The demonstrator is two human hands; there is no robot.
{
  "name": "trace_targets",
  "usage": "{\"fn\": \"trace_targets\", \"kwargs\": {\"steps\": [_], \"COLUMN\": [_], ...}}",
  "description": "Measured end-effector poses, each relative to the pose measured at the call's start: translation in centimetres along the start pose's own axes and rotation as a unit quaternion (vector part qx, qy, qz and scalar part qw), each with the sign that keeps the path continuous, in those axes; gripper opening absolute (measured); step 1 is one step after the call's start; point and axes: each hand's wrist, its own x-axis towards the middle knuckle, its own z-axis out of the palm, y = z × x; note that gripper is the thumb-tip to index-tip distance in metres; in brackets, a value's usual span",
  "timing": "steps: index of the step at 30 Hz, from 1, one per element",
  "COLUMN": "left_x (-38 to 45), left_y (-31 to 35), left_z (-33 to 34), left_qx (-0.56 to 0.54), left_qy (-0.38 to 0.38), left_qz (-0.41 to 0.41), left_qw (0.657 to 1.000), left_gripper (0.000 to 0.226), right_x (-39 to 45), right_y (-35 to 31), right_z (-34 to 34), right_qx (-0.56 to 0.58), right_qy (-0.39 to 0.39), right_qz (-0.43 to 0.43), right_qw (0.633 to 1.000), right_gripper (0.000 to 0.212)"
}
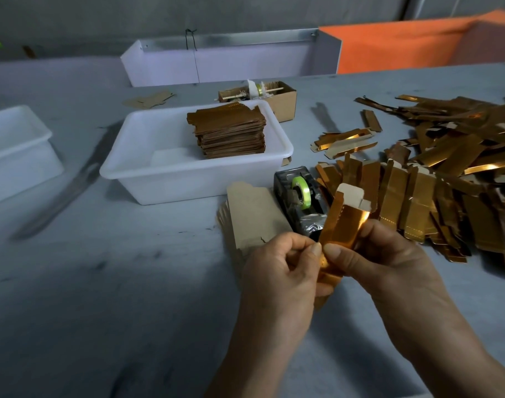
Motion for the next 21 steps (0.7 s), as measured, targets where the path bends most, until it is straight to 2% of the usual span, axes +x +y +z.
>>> {"fn": "trace_targets", "kwargs": {"steps": [7,8,10,12,13,15,16,18,21], "left_x": [0.5,0.6,1.1,1.9,2.4,3.5,4.1,5.2,6.2], "left_y": [0.2,0.0,-0.4,-0.5,-0.6,-1.3,-1.7,-2.3,-3.0], "left_z": [-1.1,-1.2,-1.5,-2.2,-2.7,-3.6,-4.0,-4.4,-4.7], "left_qx": [0.115,0.144,0.232,0.333,0.372,0.418,0.420,0.374,0.211], "left_qy": [-0.063,-0.048,0.075,0.218,0.250,0.252,0.236,0.193,0.159], "left_qz": [-0.005,0.000,0.041,0.090,0.094,0.044,0.008,-0.058,-0.131], "left_qw": [0.991,0.988,0.969,0.913,0.889,0.872,0.876,0.905,0.956], "left_gripper": [0.031,0.029,0.022,0.018,0.020,0.032,0.038,0.041,0.034], "right_x": [1.0,1.4,2.6,4.6,5.7,7.8,8.6,9.2,8.0], "right_y": [0.2,0.1,-0.5,-1.0,-1.2,-1.6,-1.6,-1.3,0.0], "right_z": [-0.8,-1.1,-2.0,-3.4,-4.2,-5.7,-6.3,-7.1,-6.3], "right_qx": [-0.015,-0.017,-0.038,-0.070,-0.088,-0.143,-0.180,-0.234,-0.242], "right_qy": [-0.009,-0.007,0.002,0.033,0.055,0.104,0.135,0.198,0.214], "right_qz": [0.022,0.025,0.026,0.020,0.015,0.007,0.003,0.000,-0.011], "right_qw": [1.000,1.000,0.999,0.997,0.994,0.984,0.974,0.952,0.947], "right_gripper": [0.028,0.028,0.023,0.018,0.021,0.034,0.038,0.046,0.045]}}
